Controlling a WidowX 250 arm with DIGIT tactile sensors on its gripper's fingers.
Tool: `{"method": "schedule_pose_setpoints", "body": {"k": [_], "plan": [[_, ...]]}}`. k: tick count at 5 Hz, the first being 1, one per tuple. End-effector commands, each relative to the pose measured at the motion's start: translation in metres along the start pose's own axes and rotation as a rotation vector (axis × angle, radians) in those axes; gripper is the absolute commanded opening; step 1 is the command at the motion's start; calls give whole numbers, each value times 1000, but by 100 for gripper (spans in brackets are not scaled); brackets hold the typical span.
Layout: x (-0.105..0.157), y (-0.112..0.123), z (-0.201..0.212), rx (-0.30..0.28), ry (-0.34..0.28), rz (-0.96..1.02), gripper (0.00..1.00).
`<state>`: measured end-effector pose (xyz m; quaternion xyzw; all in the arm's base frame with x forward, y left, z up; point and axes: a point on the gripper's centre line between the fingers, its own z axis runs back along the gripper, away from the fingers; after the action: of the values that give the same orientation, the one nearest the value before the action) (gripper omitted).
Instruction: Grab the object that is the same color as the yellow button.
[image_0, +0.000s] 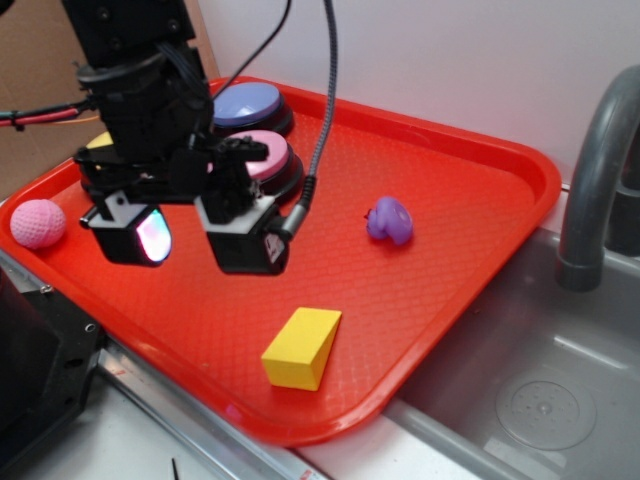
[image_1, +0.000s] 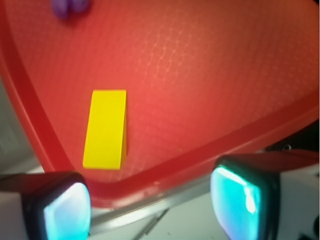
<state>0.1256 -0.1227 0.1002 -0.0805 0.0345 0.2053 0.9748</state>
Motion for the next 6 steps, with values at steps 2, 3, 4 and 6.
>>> {"method": "schedule_pose_setpoints", "body": {"k": [2,3,4,6], "plan": [[1,-10,-4,-8,-32,53,100],[-3,-19,-21,-4,-20,88,100],[-5,-36,-43,17,-14,110,100],[3,-47,-57,-41,7,102,100]]}}
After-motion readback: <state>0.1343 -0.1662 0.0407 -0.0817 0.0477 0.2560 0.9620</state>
